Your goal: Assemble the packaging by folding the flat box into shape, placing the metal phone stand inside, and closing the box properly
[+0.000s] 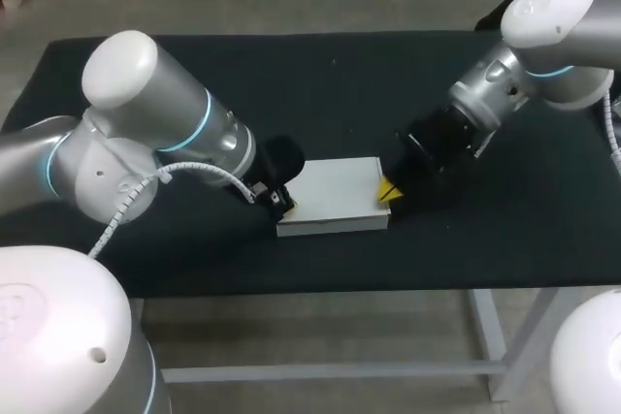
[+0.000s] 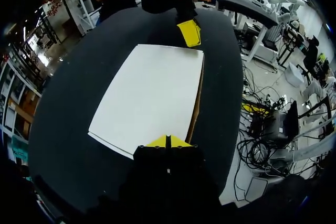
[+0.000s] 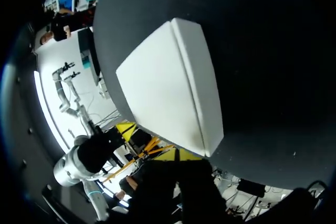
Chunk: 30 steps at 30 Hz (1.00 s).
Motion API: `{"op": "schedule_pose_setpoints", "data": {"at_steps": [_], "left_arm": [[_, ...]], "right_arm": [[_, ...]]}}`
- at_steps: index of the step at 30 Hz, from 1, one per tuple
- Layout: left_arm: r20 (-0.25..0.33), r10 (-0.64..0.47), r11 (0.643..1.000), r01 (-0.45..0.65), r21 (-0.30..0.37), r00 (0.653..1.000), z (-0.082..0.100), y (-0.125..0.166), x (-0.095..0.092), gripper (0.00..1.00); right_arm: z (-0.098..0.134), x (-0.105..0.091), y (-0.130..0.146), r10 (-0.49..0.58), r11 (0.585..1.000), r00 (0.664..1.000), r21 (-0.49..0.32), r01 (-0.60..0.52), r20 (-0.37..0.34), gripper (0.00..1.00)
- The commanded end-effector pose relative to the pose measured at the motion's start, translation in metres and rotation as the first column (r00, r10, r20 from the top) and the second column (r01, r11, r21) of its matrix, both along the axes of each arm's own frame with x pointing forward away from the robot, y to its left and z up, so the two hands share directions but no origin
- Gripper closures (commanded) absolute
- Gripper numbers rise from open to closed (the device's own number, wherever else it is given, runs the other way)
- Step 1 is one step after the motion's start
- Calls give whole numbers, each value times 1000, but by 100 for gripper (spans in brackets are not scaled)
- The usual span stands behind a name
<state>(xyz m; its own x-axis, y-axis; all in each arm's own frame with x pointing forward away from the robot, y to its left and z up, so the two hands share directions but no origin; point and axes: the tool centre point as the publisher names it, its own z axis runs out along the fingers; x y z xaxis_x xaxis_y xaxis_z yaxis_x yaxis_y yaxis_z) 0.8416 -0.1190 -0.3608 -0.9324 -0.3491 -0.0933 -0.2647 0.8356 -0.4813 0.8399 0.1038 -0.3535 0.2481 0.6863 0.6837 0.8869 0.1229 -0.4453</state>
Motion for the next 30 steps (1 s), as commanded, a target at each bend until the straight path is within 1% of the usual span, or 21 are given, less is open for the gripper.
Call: {"op": "schedule_pose_setpoints", "data": {"at_steps": [1, 5, 14, 20, 25, 27, 30], "left_arm": [[11, 6, 1000, -6, 14, 1000, 8, 0, -5, 100], [4, -1, 1000, 1, 19, 1000, 5, -2, -2, 100], [-40, -5, 1000, 5, 4, 999, -16, -2, 5, 100], [-51, -2, 1000, 2, 0, 999, -21, -2, 4, 100], [-49, 1, 1000, -1, -5, 999, -18, -2, 0, 100], [-40, 3, 1000, -4, -8, 999, -13, -3, -3, 100], [-30, 9, 1000, -9, -6, 999, -3, -6, -6, 100]], "right_arm": [[9, -8, 0, -18, 1000, 999, -13, 19, 31, 100], [3, -6, 2, -9, 1000, 1000, -15, 10, 21, 100], [-17, -1, 1, -5, 1000, 1000, -12, 5, -12, 100], [-24, -1, -1, -10, 1000, 1000, -12, 9, -23, 100], [-29, -2, -4, -16, 1000, 999, 0, 16, -36, 100], [-23, -2, -5, -19, 1000, 1000, 5, 19, -25, 100], [-9, -1, -7, -17, 1000, 1000, 16, 17, 17, 100]]}}
